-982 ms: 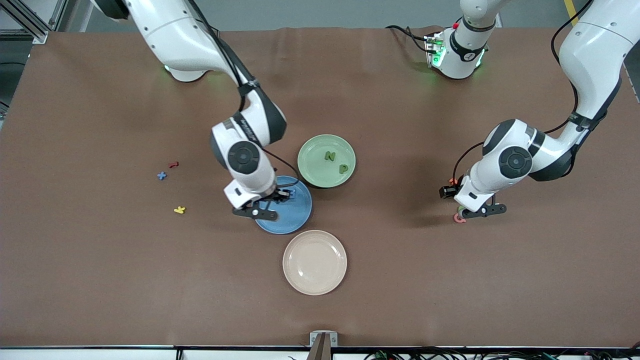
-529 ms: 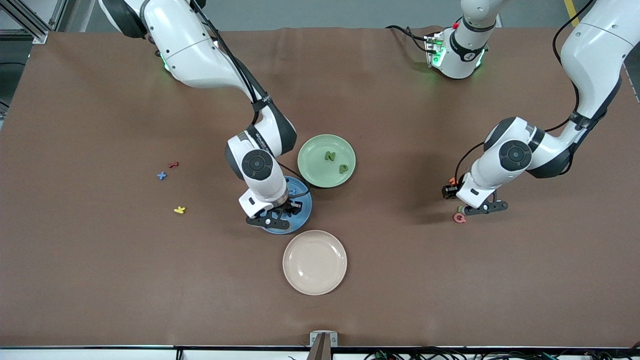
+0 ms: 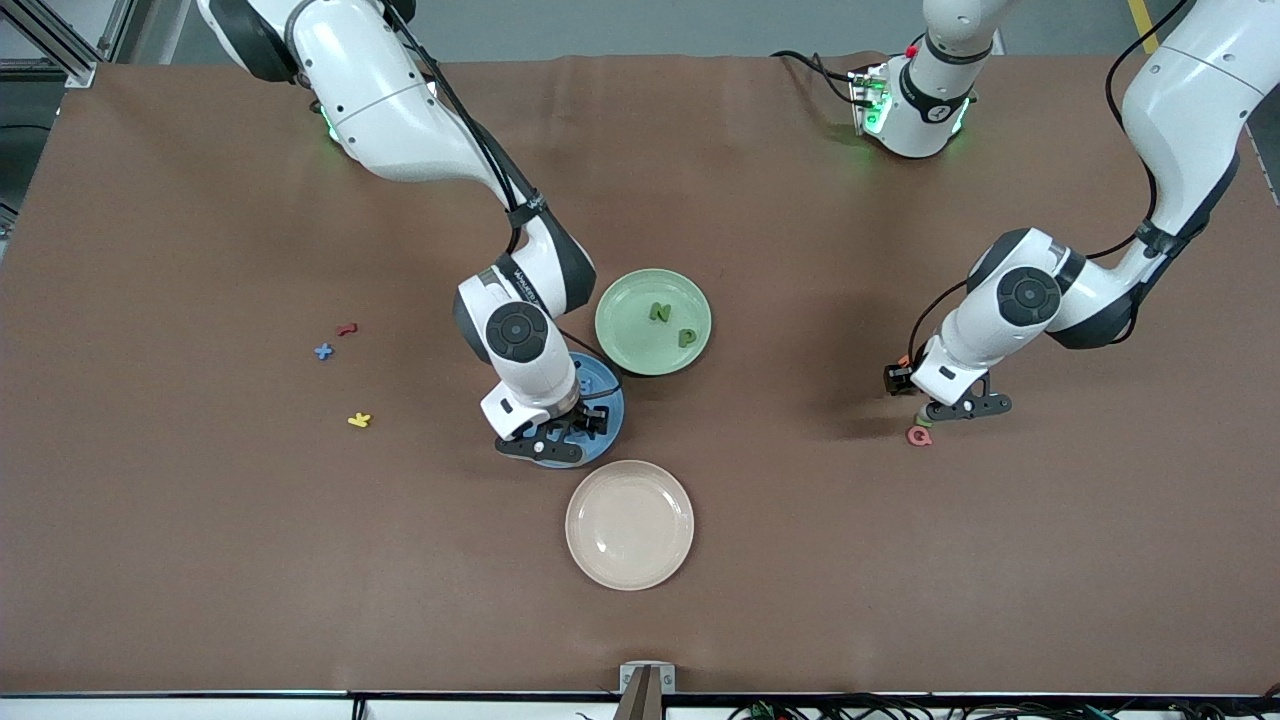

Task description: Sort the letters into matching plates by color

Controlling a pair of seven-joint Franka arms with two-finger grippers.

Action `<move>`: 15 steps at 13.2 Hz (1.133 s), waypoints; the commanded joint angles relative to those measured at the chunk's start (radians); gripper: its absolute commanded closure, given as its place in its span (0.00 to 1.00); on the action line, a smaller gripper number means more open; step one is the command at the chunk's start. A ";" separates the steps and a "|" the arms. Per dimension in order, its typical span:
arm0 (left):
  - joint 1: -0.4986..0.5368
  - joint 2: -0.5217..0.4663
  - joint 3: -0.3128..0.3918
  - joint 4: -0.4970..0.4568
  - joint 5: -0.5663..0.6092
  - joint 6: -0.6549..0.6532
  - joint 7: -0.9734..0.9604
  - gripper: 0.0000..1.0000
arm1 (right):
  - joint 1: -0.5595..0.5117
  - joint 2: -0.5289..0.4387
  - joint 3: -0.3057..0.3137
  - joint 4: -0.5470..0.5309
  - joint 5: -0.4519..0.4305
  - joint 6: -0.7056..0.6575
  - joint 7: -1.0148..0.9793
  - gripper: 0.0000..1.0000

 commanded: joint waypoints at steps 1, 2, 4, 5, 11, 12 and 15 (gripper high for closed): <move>0.008 -0.002 -0.007 -0.018 0.051 0.019 -0.064 0.50 | -0.027 -0.112 0.001 -0.008 -0.007 -0.200 -0.023 0.00; 0.008 -0.001 -0.007 -0.018 0.051 0.019 -0.066 0.50 | -0.051 -0.156 0.001 -0.019 -0.007 -0.269 -0.069 0.00; 0.007 0.007 -0.007 -0.018 0.051 0.019 -0.066 0.51 | -0.114 -0.253 0.001 -0.080 -0.006 -0.354 -0.189 0.00; 0.007 0.013 -0.007 -0.020 0.051 0.019 -0.067 0.52 | -0.149 -0.308 0.001 -0.138 -0.006 -0.363 -0.253 0.00; 0.001 0.021 -0.005 -0.025 0.052 0.017 -0.066 0.53 | -0.367 -0.505 -0.002 -0.432 -0.009 -0.342 -0.540 0.00; 0.001 0.021 -0.005 -0.025 0.052 0.017 -0.066 0.53 | -0.410 -0.514 -0.002 -0.463 -0.009 -0.334 -0.577 0.00; 0.004 0.021 -0.001 -0.023 0.077 0.016 -0.066 0.53 | -0.499 -0.543 -0.003 -0.587 -0.015 -0.221 -0.646 0.00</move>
